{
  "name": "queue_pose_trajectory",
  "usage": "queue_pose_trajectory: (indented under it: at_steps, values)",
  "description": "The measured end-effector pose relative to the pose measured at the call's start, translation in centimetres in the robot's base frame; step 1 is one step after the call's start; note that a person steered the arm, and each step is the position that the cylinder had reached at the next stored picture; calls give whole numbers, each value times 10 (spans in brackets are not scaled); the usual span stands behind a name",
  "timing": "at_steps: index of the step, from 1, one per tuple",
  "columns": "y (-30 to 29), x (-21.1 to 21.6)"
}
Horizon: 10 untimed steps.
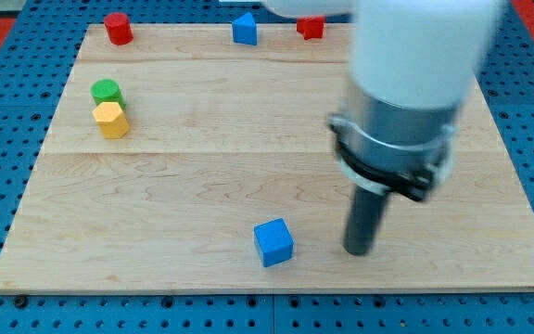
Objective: Move the yellow hexagon towards the bottom left
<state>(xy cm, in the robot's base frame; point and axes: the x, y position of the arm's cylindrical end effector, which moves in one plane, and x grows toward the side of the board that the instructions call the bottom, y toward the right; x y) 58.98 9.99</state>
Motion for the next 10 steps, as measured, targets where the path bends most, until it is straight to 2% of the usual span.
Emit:
queue_pose_trajectory:
  at_steps: [1,3,4,5,6,7,8,10]
  values:
    - [-57,12]
    - [-138,-31]
    - [-148,-36]
    - [-84,-38]
    - [-62,-64]
    - [-110,-64]
    - [-126,-65]
    - [-153,-160]
